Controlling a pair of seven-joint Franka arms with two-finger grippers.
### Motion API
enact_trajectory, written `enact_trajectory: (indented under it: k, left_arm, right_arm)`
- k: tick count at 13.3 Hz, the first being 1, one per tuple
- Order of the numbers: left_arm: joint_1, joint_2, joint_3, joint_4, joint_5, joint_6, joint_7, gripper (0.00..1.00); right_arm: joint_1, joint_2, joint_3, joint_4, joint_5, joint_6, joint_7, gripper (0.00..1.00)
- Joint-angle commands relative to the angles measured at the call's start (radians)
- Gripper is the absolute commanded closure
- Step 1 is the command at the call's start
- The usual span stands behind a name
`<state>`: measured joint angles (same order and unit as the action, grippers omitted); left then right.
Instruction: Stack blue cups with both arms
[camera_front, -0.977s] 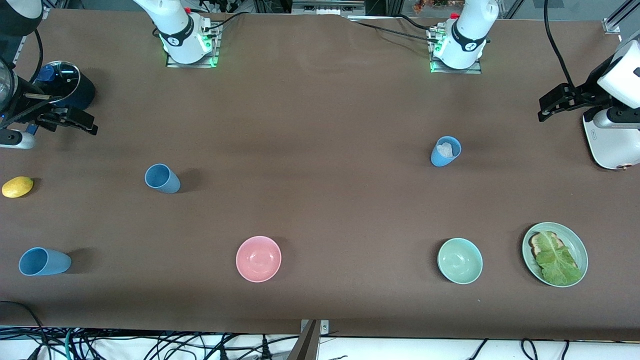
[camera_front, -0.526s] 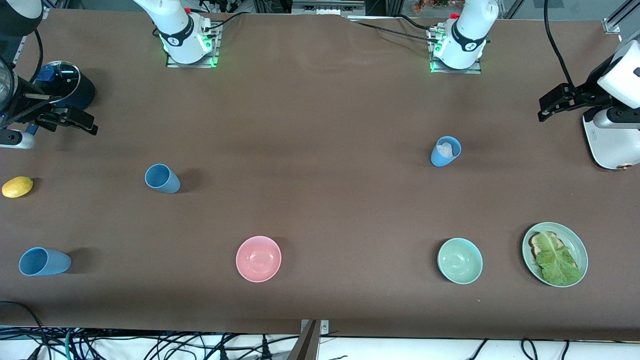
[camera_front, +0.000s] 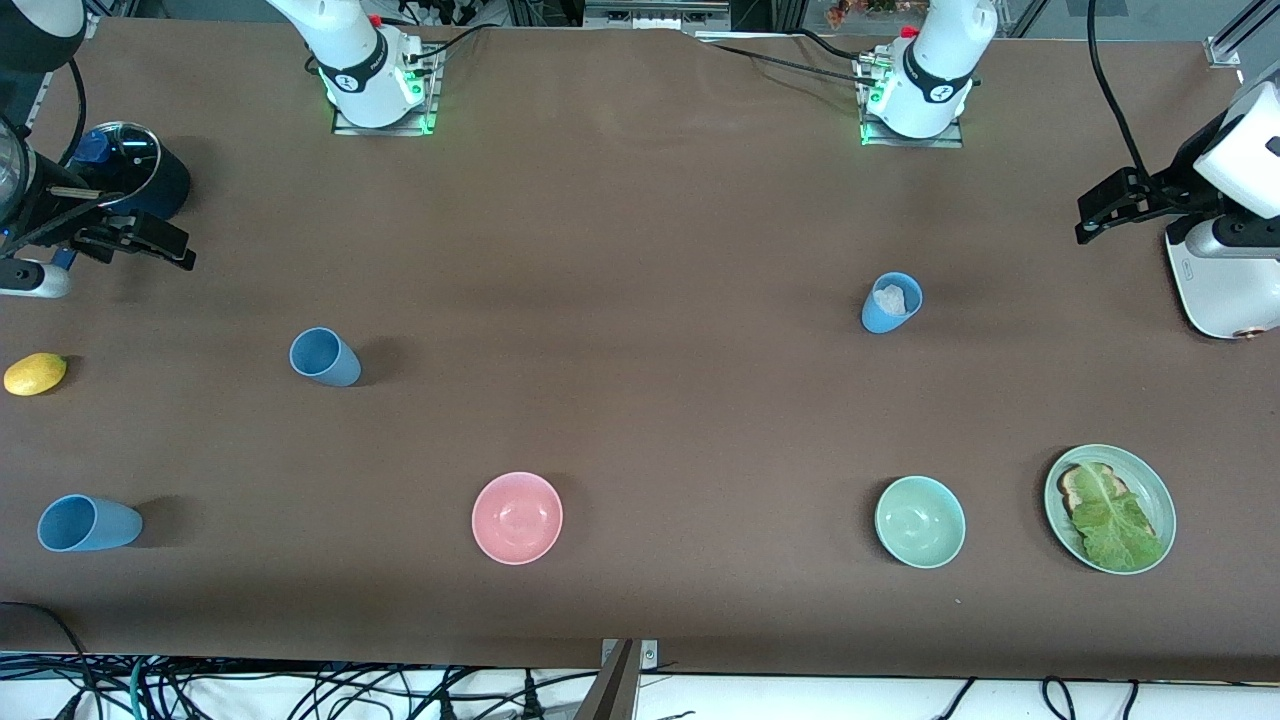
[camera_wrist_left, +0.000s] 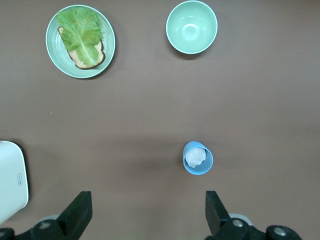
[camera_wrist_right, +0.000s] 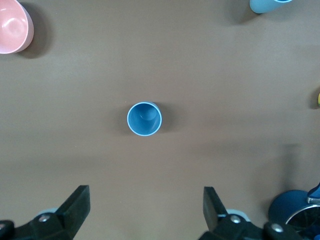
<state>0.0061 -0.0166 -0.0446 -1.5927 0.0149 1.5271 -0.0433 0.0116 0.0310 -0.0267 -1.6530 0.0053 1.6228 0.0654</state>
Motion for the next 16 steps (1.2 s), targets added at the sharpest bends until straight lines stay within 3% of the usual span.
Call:
enact_trajectory:
  k: [1, 12, 14, 16]
  left_arm:
    - [0.003, 0.018, 0.002, 0.025, -0.015, -0.016, 0.017, 0.0]
    - [0.002, 0.027, 0.002, 0.025, -0.016, -0.012, 0.017, 0.0]
    - [0.002, 0.043, 0.002, 0.013, -0.016, -0.002, 0.02, 0.07]
    - [0.0, 0.066, 0.002, -0.001, -0.016, 0.048, 0.02, 0.06]
  right_arm:
    - [-0.01, -0.002, 0.008, 0.016, 0.001, -0.02, -0.003, 0.0]
    - [-0.01, -0.002, 0.008, 0.016, 0.001, -0.02, -0.004, 0.0]
    - [-0.01, -0.002, 0.008, 0.016, 0.001, -0.02, -0.004, 0.0]
    - [-0.01, 0.0, 0.008, 0.016, 0.001, -0.02, -0.003, 0.0]
